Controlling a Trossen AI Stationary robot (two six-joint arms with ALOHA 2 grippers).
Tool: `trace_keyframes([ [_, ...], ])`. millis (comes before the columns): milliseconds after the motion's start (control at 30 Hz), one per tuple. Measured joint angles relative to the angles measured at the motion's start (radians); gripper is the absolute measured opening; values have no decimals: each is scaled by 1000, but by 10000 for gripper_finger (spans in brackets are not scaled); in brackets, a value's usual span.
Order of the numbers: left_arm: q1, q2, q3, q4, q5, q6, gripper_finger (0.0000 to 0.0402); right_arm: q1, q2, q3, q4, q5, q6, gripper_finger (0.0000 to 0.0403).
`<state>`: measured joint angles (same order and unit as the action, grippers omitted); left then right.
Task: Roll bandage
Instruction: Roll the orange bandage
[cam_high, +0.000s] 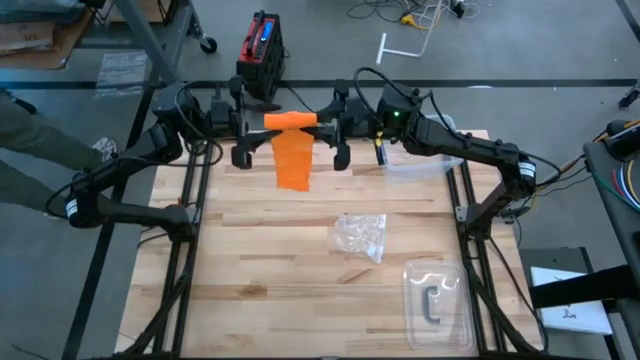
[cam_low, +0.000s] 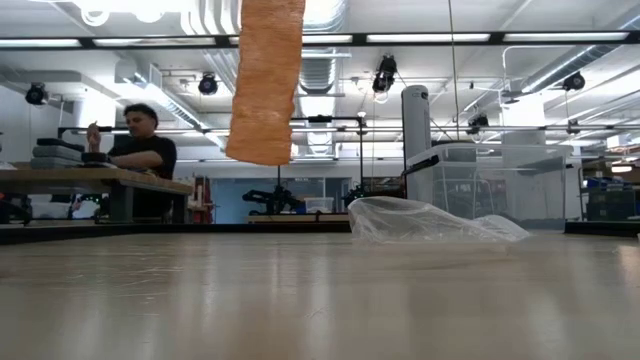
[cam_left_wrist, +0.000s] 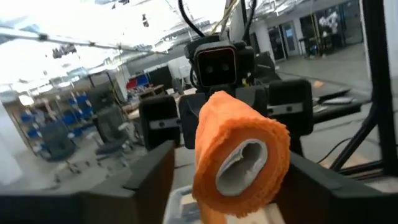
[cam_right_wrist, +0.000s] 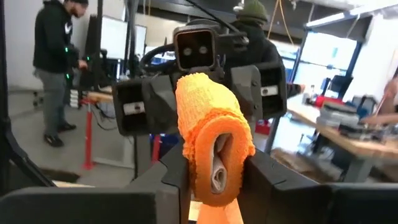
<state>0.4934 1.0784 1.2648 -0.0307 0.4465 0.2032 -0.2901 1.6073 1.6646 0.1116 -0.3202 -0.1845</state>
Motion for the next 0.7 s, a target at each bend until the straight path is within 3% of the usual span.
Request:
trace_keyframes([
  [167,0,-5,0,-11,7,-140,313,0,1,0,-11,18,-162,77],
  [333,0,-4,0,-10,13,-145,340,0,10,0,-25,66,-286,77],
  [700,-1,50,0,-1,8,34,326,9,37,0,-17,51,-261,75],
])
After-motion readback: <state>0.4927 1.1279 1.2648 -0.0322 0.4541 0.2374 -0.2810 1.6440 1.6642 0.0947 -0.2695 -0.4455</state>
